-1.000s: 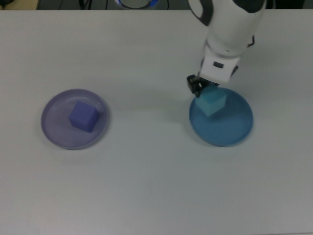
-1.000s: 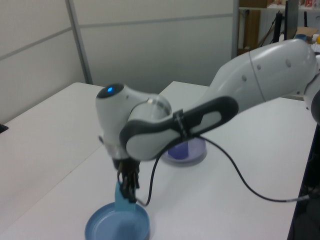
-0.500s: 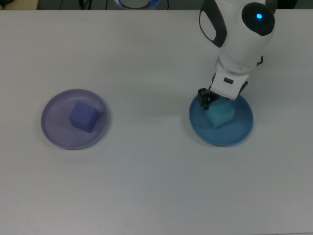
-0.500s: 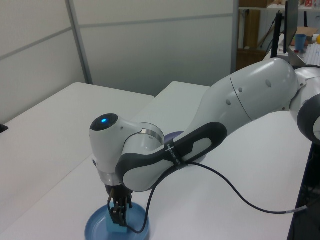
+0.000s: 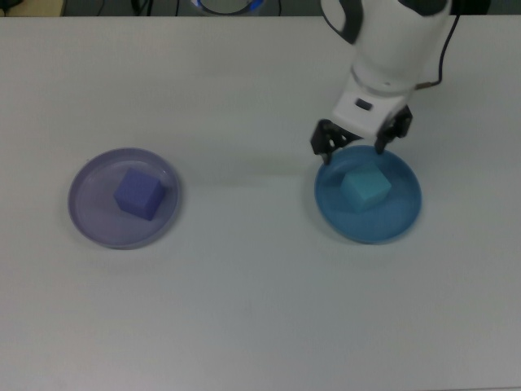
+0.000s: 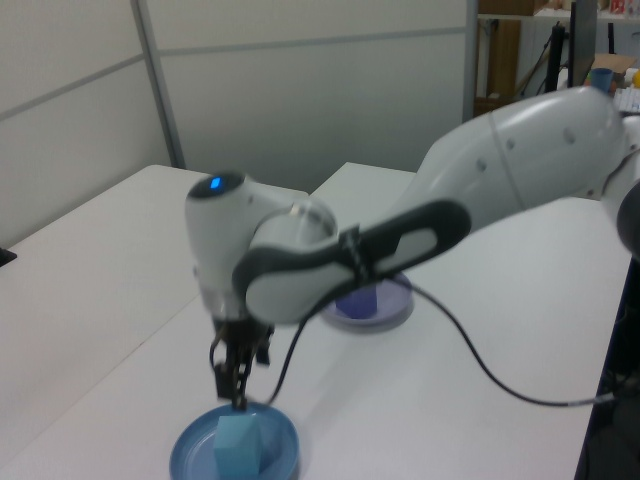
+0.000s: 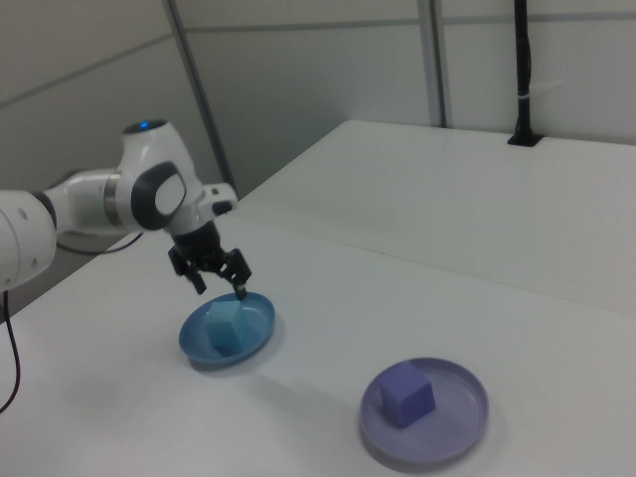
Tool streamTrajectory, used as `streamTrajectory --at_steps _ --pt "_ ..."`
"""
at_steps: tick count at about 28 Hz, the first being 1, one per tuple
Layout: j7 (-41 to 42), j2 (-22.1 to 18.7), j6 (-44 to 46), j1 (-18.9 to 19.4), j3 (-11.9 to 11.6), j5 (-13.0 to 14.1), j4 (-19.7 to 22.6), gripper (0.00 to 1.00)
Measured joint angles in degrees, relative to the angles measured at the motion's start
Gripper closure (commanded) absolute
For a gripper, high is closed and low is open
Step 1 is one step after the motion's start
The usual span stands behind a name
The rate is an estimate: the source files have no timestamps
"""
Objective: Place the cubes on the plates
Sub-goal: 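Release the light-blue cube on the blue plate and raise the gripper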
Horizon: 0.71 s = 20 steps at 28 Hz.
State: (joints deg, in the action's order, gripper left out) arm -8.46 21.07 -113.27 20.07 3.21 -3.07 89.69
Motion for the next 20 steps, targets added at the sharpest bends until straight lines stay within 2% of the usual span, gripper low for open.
streamTrajectory --at_steps 11,16,20 --pt "0.07 -10.18 13.78 -12.01 -0.51 0.21 -1.41 0.00" --pt "0.07 -14.06 20.75 -14.59 -0.51 0.21 -1.45 0.00" --pt "0.07 -16.28 22.81 -15.30 -0.50 0.21 -1.40 0.00"
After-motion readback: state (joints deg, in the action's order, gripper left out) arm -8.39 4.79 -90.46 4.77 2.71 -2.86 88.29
